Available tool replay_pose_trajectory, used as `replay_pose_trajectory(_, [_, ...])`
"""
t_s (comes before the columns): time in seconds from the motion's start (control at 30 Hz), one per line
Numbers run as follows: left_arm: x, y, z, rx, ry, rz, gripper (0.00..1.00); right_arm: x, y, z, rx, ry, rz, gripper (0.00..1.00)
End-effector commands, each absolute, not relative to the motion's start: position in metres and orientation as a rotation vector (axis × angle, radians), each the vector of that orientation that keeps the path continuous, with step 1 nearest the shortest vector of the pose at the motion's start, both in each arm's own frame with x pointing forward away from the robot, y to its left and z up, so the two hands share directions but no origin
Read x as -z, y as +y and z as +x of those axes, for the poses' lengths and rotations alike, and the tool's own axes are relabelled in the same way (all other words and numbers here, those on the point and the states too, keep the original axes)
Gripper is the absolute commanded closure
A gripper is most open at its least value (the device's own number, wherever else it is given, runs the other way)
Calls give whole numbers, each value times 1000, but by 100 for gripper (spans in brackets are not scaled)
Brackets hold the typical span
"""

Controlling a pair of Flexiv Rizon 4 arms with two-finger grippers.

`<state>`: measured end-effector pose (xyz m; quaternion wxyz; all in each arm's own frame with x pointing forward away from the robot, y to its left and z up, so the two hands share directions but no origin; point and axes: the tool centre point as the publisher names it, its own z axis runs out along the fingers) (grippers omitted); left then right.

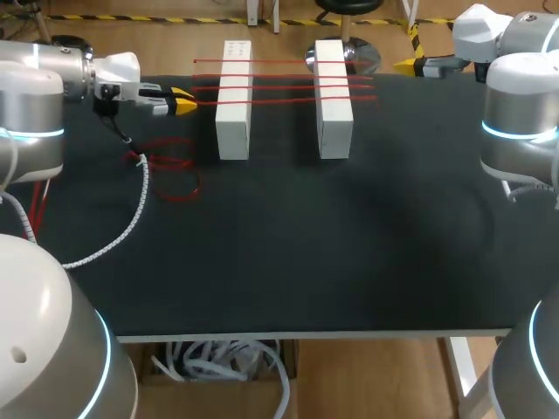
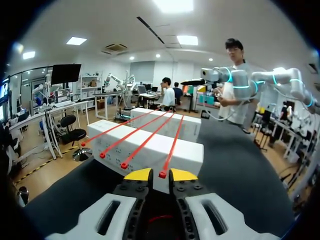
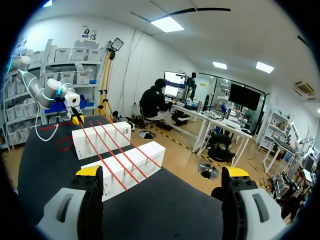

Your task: Grab the tape and strap the tape.

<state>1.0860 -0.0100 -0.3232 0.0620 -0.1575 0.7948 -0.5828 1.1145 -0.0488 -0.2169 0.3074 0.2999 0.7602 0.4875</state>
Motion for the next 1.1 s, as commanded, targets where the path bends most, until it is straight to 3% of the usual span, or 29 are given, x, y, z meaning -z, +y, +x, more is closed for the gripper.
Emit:
replay_pose_trajectory(0.03, [323, -9, 1089, 1764, 2411, -468, 87, 217, -49, 1114, -1290, 2011, 793, 0])
replay_pose_trajectory(0.13, [323, -9, 1089, 1766, 2415, -457, 90, 217, -49, 1114, -1290, 2011, 793, 0])
replay_pose_trajectory(0.2, [322, -9, 1089, 1766, 2416, -451, 100, 217, -49, 1114, -1290, 2011, 793, 0])
replay_pose_trajectory(0.77, [307, -9, 1085, 1815, 2411, -376, 100, 217, -49, 1114, -1290, 2011, 793, 0])
replay_pose_trajectory(1.1, [262, -8, 1082, 2025, 2234, -340, 100, 217, -49, 1114, -1290, 2011, 793, 0])
